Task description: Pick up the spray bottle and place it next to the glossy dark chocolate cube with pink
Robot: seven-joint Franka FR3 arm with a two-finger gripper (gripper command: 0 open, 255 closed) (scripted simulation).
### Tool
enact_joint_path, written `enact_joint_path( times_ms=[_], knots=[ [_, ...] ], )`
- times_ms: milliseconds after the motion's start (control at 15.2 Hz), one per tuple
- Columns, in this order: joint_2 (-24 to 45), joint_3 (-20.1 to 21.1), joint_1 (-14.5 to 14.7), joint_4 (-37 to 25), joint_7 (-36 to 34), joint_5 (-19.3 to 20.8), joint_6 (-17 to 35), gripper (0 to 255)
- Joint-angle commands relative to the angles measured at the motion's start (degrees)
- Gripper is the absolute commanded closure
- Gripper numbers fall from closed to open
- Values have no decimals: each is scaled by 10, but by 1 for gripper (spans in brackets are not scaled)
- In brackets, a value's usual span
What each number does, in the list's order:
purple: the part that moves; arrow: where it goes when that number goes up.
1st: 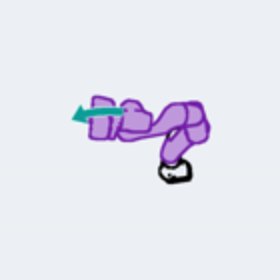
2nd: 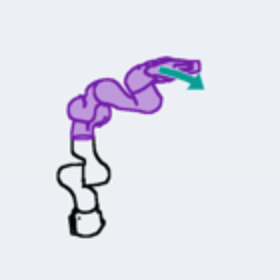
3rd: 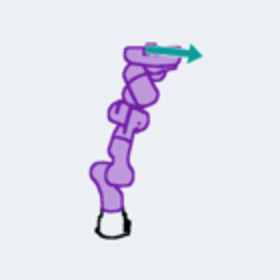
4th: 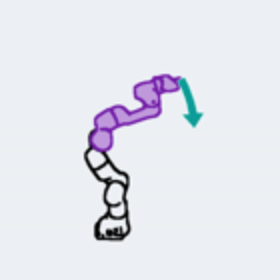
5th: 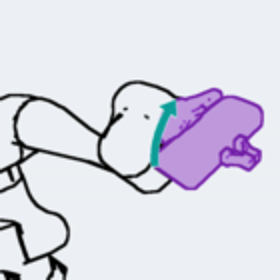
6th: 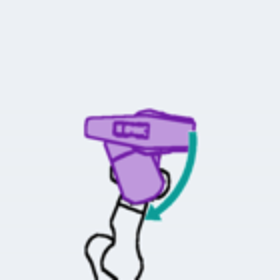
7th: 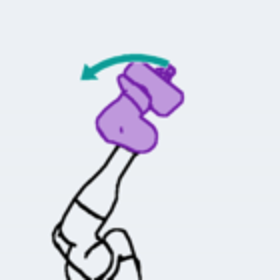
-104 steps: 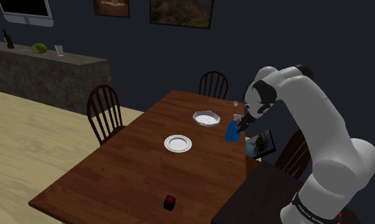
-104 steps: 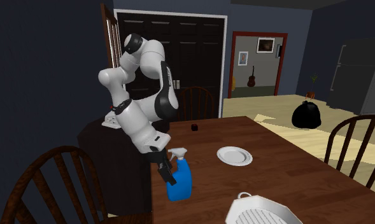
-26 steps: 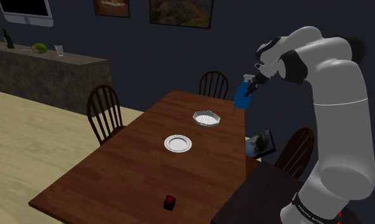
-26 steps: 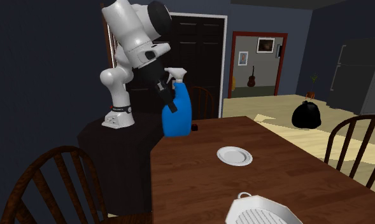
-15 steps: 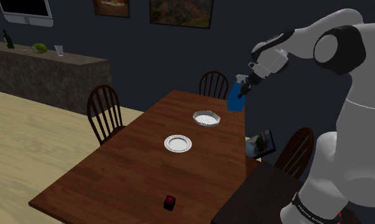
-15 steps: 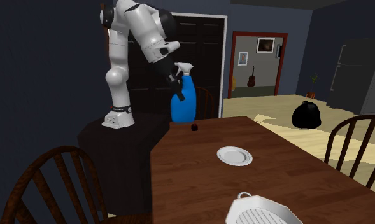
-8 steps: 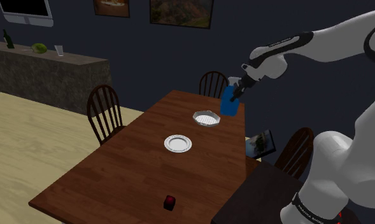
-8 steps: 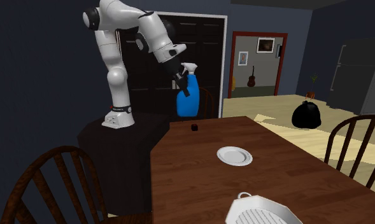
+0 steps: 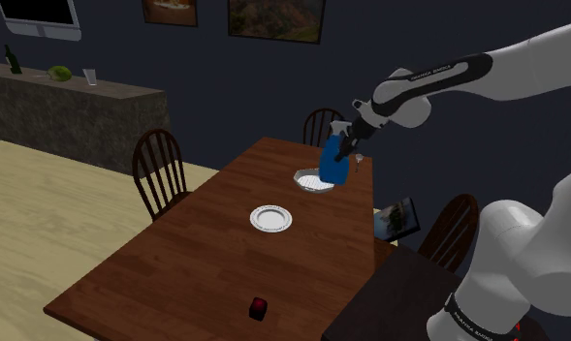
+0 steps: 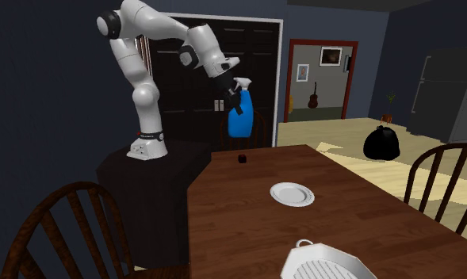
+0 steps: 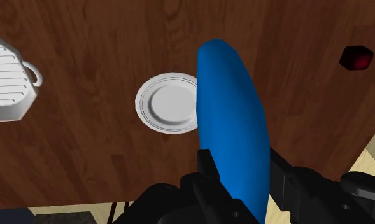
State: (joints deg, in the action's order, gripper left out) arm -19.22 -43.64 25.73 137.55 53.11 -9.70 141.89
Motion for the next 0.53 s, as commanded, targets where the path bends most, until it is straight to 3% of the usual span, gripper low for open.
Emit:
enact_joint_path(
  times_ms=[0, 462],
  knots=[
    [-17, 39, -7, 20, -46, 19, 11, 255],
    [-32, 141, -2, 63, -168, 41, 51, 255]
  ],
)
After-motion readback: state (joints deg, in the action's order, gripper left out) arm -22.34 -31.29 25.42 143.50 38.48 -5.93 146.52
